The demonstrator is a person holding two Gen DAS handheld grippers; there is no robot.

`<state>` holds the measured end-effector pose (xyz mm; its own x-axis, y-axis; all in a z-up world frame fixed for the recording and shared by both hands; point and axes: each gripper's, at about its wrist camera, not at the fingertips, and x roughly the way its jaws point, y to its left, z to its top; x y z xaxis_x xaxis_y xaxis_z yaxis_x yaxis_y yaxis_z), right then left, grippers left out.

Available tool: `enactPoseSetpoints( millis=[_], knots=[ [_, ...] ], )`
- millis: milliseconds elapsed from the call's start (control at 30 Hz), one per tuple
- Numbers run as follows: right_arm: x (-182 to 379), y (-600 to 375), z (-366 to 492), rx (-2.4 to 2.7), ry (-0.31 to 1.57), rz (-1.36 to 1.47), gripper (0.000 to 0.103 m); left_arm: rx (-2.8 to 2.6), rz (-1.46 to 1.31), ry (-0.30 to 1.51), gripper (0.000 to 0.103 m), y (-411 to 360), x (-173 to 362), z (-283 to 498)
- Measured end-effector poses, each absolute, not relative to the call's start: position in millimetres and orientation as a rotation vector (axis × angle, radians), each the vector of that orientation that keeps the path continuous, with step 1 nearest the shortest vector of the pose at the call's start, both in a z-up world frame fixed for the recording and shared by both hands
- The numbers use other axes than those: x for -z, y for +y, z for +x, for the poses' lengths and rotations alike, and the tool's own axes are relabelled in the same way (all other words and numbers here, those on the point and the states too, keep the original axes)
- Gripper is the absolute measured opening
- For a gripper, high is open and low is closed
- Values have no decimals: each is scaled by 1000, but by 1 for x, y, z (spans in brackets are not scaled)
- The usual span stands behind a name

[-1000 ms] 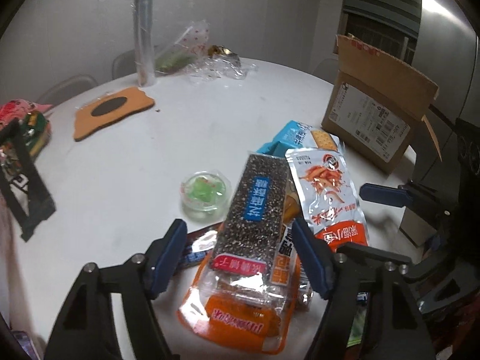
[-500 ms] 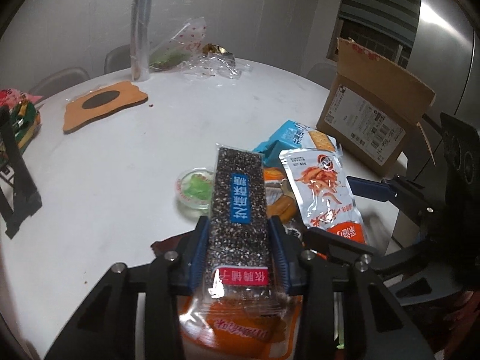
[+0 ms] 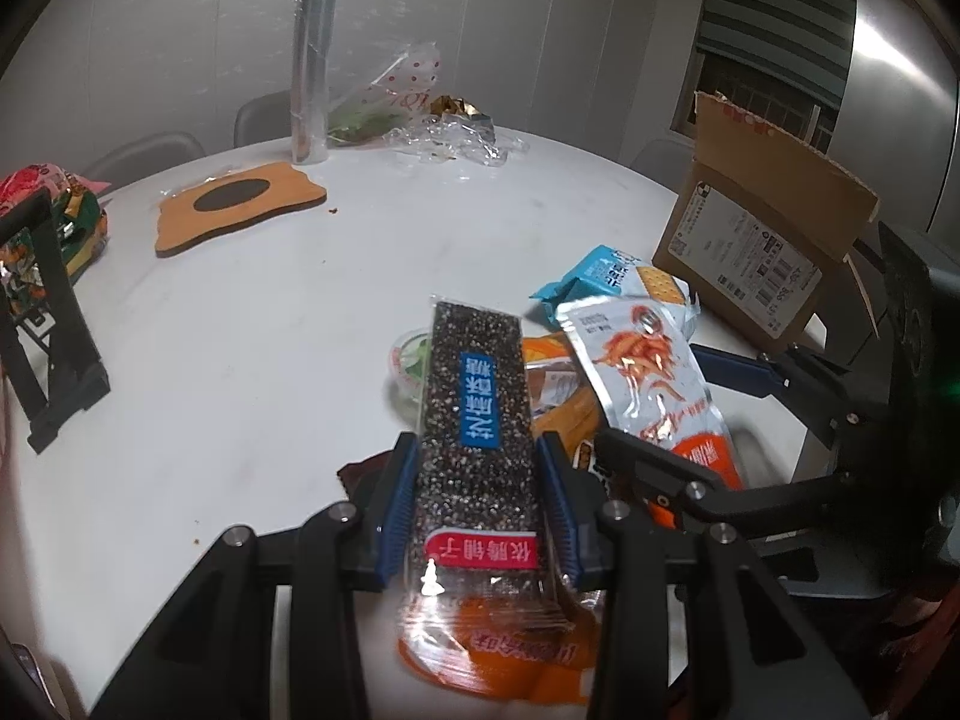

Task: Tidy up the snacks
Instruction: 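Grasp the red-and-white spicy strip packet with the right gripper while the left gripper grasps the black sesame bar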

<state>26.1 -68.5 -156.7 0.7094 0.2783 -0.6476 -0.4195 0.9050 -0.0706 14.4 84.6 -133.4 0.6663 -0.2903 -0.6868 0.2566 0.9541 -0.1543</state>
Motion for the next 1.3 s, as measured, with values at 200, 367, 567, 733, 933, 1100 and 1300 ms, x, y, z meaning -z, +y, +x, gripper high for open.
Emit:
enactPoseSetpoints(
  millis=[200,367,567,733,933,1100,1300],
  knots=[
    [153,-70,23,-385,656,-231,66,302,-48,782,36,85,133,14],
    [145,-76,21,-392,630,-220,66,289,-50,779,36,86,130,14],
    [133,-82,22,-447,618,-206,66,282,-63,757,35,90,121,14],
    [125,-84,26,-495,603,-227,66,265,-38,767,35,86,122,16],
    [127,-86,28,-520,612,-231,66,253,-66,803,36,89,131,21],
    [130,-91,30,-537,628,-210,66,250,-69,829,40,88,133,29],
    [129,-97,34,-544,632,-194,66,231,-63,851,44,88,134,39]
  ],
)
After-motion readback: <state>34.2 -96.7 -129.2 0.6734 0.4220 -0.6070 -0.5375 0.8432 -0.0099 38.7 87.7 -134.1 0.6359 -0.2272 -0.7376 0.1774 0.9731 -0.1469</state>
